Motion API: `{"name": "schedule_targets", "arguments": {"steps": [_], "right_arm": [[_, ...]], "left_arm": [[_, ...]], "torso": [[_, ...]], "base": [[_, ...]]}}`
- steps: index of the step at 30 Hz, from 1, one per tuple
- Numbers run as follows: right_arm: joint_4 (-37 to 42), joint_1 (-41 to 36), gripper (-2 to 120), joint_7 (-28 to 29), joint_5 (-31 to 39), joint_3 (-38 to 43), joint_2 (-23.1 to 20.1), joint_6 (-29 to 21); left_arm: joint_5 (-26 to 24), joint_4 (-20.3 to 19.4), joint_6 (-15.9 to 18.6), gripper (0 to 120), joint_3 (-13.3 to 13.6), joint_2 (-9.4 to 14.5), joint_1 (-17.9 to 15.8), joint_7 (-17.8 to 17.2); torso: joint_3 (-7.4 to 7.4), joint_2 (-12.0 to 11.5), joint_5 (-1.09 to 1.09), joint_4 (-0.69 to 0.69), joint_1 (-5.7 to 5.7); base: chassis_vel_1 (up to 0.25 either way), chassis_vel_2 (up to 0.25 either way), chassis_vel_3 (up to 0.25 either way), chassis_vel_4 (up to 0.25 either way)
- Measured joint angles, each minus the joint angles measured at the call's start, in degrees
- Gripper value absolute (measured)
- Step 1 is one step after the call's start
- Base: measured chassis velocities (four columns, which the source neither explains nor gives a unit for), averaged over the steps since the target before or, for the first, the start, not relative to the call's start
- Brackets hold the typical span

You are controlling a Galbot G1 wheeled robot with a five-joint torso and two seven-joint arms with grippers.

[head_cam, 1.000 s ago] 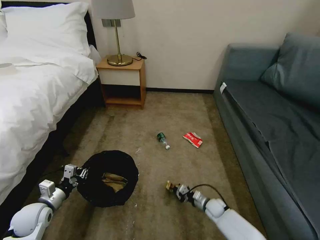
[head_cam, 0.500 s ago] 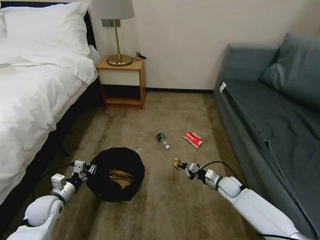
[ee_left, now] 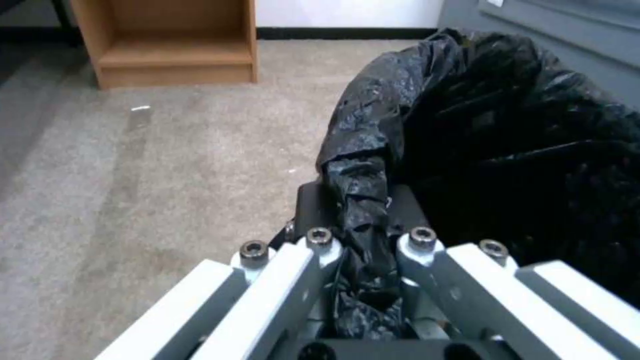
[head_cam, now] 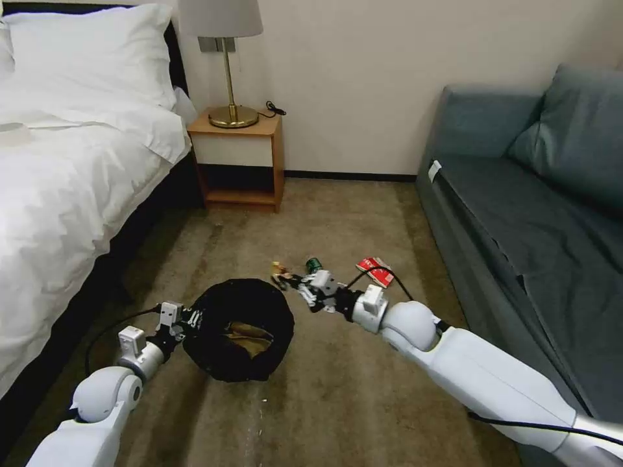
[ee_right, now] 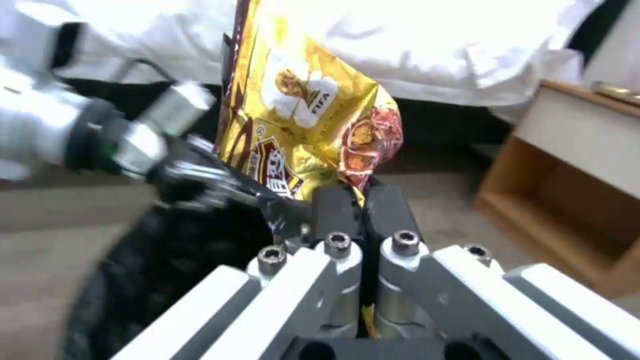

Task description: Pick up the trash bin, then pick up the garbage on the floor and place it into the trash bin.

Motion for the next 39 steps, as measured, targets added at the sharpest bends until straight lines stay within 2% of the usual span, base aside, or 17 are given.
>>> {"name": "schedule_targets", "arguments": {"steps": [10, 14, 16, 18, 19, 21, 22, 24, 26, 27, 28, 29, 30, 33, 34, 37, 39], "right_arm": [[-3.13, -1.68, 0, 0.53, -0.60, -2.54, 4.78, 0.06], [-4.53, -2.07, 0, 2.39, -1.11, -3.78, 6.87, -0.06], [-4.73, -2.20, 4, 2.93, -1.19, -4.05, 7.32, -0.16], [-5.29, -2.69, 15, 3.90, -1.60, -4.22, 8.12, -0.16], [-5.29, -2.69, 15, 3.90, -1.60, -4.22, 8.12, -0.16], [-5.57, -3.14, 25, 4.53, -1.67, -4.21, 8.39, -0.16], [-5.57, -3.14, 25, 4.53, -1.67, -4.21, 8.39, -0.16], [-5.92, -4.00, 37, 4.79, -1.92, -3.49, 8.57, -0.01], [-5.98, -4.20, 40, 4.87, -1.96, -3.28, 8.58, 0.03], [-6.03, -4.69, 47, 5.02, -1.96, -2.86, 8.48, 0.05], [-6.03, -4.69, 47, 5.02, -1.96, -2.86, 8.48, 0.05], [-5.71, -5.15, 52, 5.13, -1.14, -2.50, 8.06, -0.43], [-4.43, -5.88, 59, 6.39, 1.00, -2.11, 7.43, -2.24], [-3.40, -6.68, 67, 8.92, 2.27, -1.47, 6.98, -3.09], [-3.41, -6.91, 74, 10.49, 2.12, -1.05, 6.81, -2.56], [-3.93, -7.05, 80, 12.01, 1.66, -0.31, 6.75, -1.61], [-5.26, -7.62, 90, 14.77, 1.31, 1.23, 6.68, -0.17]], "left_arm": [[0.56, 0.95, -0.23, 4, 0.32, -0.78, -0.81, -0.15], [0.61, 1.23, -0.27, 4, 0.35, -0.91, -0.85, -0.24], [0.60, 1.33, -0.36, 4, 0.30, -0.98, -0.83, -0.22], [0.55, 1.60, -0.39, 4, -0.22, -1.11, -1.08, -0.16], [0.55, 1.60, -0.39, 4, -0.22, -1.11, -1.08, -0.16], [0.45, 1.75, -0.45, 4, -0.36, -1.08, -1.29, -0.16], [0.45, 1.75, -0.45, 4, -0.36, -1.08, -1.29, -0.16], [0.45, 1.93, -0.63, 4, -0.29, -1.12, -1.29, -0.02], [0.46, 1.98, -0.72, 4, -0.26, -1.15, -1.26, 0.00], [0.58, 2.17, -0.89, 4, -0.20, -1.32, -1.18, 0.07], [0.58, 2.17, -0.89, 4, -0.20, -1.32, -1.18, 0.07], [0.68, 2.36, -1.01, 4, -0.16, -1.43, -1.18, 0.16], [0.82, 2.52, -1.15, 4, -0.11, -1.55, -1.26, 0.23], [0.85, 2.54, -1.22, 4, -0.06, -1.67, -1.34, 0.24], [0.86, 2.54, -1.22, 4, -0.01, -1.66, -1.34, 0.26], [0.87, 2.54, -1.22, 4, -0.01, -1.65, -1.32, 0.29], [0.87, 2.43, -1.20, 4, -0.03, -1.51, -0.92, 0.30]], "torso": [[0.00, 0.00, 0.01, 0.00, 0.00], [0.00, 0.00, 0.01, 0.01, 0.00], [0.00, 0.00, 0.01, 0.01, 0.00], [0.00, 0.00, 0.00, 0.01, 0.00], [0.00, 0.00, 0.00, 0.01, 0.00], [0.00, 0.00, 0.01, 0.00, 0.00], [0.00, 0.00, 0.01, 0.00, 0.00], [0.00, 0.00, 0.01, 0.00, 0.00], [0.00, 0.00, 0.01, 0.00, 0.00], [0.00, 0.00, 0.01, 0.01, 0.00], [0.00, 0.00, 0.01, 0.01, 0.00], [0.00, 0.00, 0.01, 0.01, 0.00], [0.00, 0.00, 0.01, 0.00, 0.00], [0.00, 0.00, 0.02, 0.00, 0.00], [0.00, 0.00, 0.01, -0.01, 0.00], [0.00, 0.00, 0.01, 0.00, 0.00], [0.00, 0.00, 0.02, 0.01, 0.00]], "base": [[0.000, 0.000, 0.000, 0.000], [0.000, 0.000, 0.000, 0.000], [0.000, 0.000, 0.000, 0.000], [0.000, 0.000, 0.000, 0.000], [0.000, 0.000, 0.000, 0.000], [0.000, 0.000, 0.000, 0.000], [0.000, 0.000, 0.000, 0.000], [0.000, 0.000, 0.000, 0.000], [0.000, 0.000, 0.000, 0.000], [0.000, 0.000, 0.000, 0.000], [0.000, 0.000, 0.000, 0.000], [0.000, 0.000, 0.000, 0.000], [0.000, 0.000, 0.000, 0.000], [0.000, 0.000, 0.000, 0.000], [0.000, 0.000, 0.000, 0.000], [0.000, 0.000, 0.000, 0.000], [0.000, 0.000, 0.000, 0.000]]}}
